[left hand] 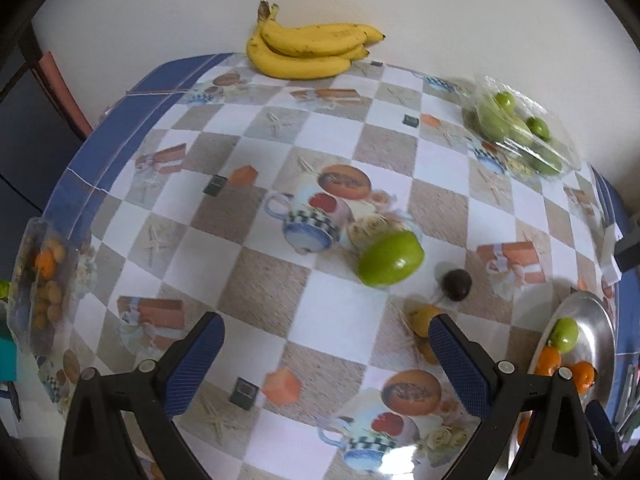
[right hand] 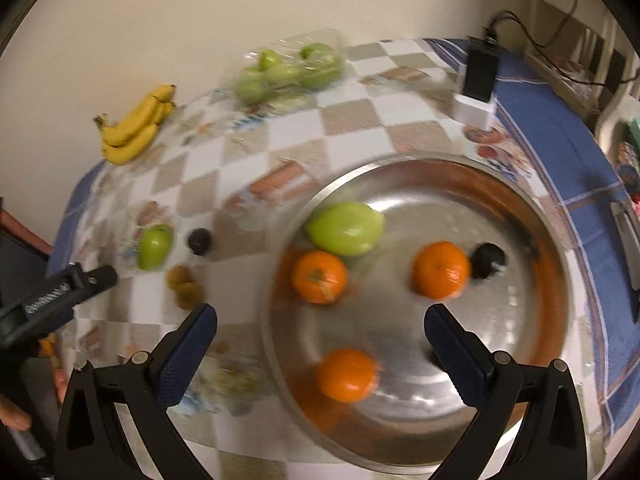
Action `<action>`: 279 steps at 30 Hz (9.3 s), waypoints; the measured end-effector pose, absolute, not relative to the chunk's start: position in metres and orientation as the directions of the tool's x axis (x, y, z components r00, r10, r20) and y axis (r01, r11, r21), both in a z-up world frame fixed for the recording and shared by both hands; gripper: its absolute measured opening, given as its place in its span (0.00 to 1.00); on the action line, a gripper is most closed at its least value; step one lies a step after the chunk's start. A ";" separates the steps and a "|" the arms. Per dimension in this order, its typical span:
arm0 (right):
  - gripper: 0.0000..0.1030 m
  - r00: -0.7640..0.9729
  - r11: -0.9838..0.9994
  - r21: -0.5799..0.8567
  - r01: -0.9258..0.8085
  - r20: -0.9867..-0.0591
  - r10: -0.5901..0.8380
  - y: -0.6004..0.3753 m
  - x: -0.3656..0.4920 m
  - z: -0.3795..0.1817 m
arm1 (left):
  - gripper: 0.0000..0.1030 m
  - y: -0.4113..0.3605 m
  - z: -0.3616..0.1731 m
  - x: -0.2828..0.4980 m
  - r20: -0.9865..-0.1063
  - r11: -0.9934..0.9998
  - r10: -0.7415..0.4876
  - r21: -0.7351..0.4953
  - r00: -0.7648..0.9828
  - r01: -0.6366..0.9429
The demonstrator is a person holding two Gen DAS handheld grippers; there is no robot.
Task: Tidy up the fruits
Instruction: 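Move both open tools back toward the fruit pile, then lower the right tool toward a brown kiwi while the left tool approaches a small yellow fruit, then grasp the brown kiwi with the right tool while the left tool grasps the small yellow fruit, then carry the held kiwi and yellow fruit over the steel bowl, then open the left tool to drop the yellow fruit while the right tool releases the kiwi into the bowl, then move both open tools back toward the fruit pile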
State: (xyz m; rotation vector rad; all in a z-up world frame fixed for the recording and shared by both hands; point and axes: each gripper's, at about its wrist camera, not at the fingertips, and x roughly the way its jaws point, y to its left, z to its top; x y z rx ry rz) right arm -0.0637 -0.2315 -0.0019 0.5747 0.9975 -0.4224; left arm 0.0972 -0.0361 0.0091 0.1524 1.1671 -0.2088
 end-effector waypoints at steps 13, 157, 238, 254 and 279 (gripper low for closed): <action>1.00 0.489 0.868 0.266 0.419 -0.871 0.031 -0.179 -0.008 -0.004 | 1.00 -0.023 -0.001 0.116 -0.930 0.971 -0.059 0.031 0.362 0.236; 0.27 0.484 0.829 0.312 0.464 -0.873 0.058 -0.222 0.003 0.007 | 0.27 -0.094 -0.047 0.108 -0.946 0.920 -0.278 -0.214 0.165 0.328; 0.28 0.254 0.617 0.210 0.758 -0.967 0.017 -0.324 -0.113 -0.041 | 0.27 -0.198 -0.025 -0.019 -0.962 0.736 -0.243 -0.101 0.122 0.670; 0.30 0.317 0.624 0.229 0.747 -0.948 -0.032 -0.321 -0.112 -0.009 | 0.28 -0.188 0.000 -0.007 -0.946 0.756 -0.279 -0.110 0.165 0.646; 0.61 0.280 0.637 0.191 0.747 -0.959 -0.041 -0.312 -0.103 -0.013 | 0.86 -0.146 -0.008 0.033 -0.962 0.884 -0.171 -0.055 0.212 0.464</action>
